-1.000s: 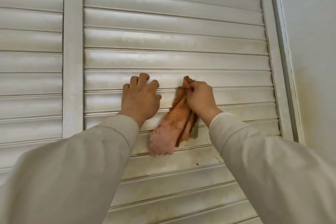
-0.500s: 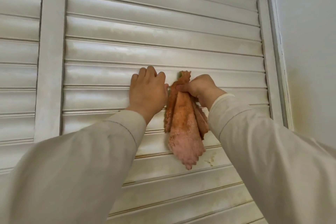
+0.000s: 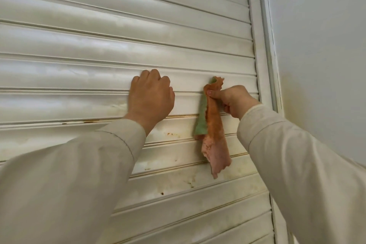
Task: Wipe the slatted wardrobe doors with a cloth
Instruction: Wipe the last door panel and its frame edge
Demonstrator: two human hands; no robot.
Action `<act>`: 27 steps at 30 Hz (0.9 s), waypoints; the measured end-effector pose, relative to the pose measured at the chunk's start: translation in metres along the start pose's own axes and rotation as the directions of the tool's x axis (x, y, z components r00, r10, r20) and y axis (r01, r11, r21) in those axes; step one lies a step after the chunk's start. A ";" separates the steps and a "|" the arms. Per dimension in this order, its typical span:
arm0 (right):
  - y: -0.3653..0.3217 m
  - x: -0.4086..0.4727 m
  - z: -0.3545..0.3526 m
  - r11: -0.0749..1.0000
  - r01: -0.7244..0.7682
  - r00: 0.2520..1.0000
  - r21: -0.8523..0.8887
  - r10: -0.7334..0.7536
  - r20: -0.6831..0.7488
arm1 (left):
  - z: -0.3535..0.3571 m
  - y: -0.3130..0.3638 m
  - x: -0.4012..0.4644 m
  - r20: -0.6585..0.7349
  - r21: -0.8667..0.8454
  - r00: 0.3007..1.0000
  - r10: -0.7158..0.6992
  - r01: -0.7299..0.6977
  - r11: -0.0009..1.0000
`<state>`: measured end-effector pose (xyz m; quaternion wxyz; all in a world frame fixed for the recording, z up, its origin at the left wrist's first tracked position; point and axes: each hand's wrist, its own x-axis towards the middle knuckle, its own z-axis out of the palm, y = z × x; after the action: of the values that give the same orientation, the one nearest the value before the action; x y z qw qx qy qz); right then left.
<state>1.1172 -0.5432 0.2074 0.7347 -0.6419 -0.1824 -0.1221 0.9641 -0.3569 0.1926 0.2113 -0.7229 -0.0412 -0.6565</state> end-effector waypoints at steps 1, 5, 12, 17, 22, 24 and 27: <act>0.004 0.005 -0.008 1.000 -0.011 1.000 0.017 0.012 -0.012 | 0.003 0.004 0.000 -0.002 0.001 1.000 -0.001 0.001 1.000; 0.017 0.023 -0.044 0.993 -0.062 0.995 0.100 0.069 -0.072 | 0.010 0.009 0.002 -0.051 0.019 0.999 -0.003 0.003 1.000; 0.020 0.054 -0.084 0.986 -0.137 0.973 0.097 0.152 -0.174 | 0.014 0.015 0.002 -0.058 0.034 0.998 -0.035 0.037 0.999; 0.023 0.043 -0.074 0.956 -0.160 0.977 0.246 0.189 -0.098 | 0.011 0.013 0.003 0.042 0.007 0.999 -0.035 0.035 0.999; 0.015 -0.002 -0.015 0.929 -0.192 0.981 0.315 0.195 0.024 | -0.004 0.010 0.009 0.225 -0.185 0.974 -0.003 0.045 0.982; 0.009 -0.023 0.010 0.926 -0.186 0.983 0.329 0.175 0.064 | -0.018 0.004 0.009 0.294 -0.301 0.955 -0.024 0.117 0.947; -0.003 -0.050 0.037 0.924 -0.169 0.985 0.342 0.150 0.081 | -0.043 -0.022 -0.001 0.313 -0.320 0.947 -0.079 0.184 0.929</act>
<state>1.0668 -0.5101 0.1924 0.8389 -0.5178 -0.1676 -0.0106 0.9165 -0.3526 0.1990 0.0277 -0.8338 -0.0052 -0.5513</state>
